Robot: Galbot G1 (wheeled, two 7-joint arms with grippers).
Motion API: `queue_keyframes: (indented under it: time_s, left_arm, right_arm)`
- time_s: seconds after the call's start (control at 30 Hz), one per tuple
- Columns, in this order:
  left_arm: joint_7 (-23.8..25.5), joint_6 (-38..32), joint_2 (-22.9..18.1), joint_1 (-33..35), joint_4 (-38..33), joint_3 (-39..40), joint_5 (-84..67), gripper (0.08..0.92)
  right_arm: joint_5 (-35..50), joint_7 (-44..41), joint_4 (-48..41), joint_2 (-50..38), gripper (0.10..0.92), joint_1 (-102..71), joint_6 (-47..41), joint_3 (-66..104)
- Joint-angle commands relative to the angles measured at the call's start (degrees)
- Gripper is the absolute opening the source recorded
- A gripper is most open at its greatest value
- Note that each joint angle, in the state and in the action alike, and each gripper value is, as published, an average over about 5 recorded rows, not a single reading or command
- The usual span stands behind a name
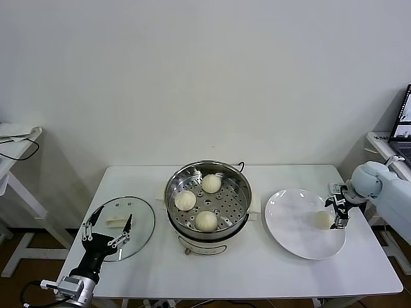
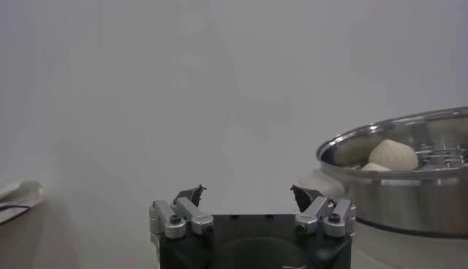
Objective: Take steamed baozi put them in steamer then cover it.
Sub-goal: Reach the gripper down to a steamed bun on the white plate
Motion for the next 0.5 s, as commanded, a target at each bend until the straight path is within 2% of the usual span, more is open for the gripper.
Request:
queue_keyframes:
  time_s: [0.03, 0.5]
  left_arm:
    - [0.01, -0.02, 0.0, -0.03, 0.23, -0.04, 0.03, 0.823]
    - [0.03, -0.04, -0.02, -0.22, 0.7, 0.09, 0.08, 0.823]
  right_arm:
    - [-2.16, 0.12, -1.83, 1.49, 0.823, -1.03, 1.05, 1.45]
    - [-3.76, -0.19, -2.96, 2.75, 0.823, -1.99, 1.61, 2.41]
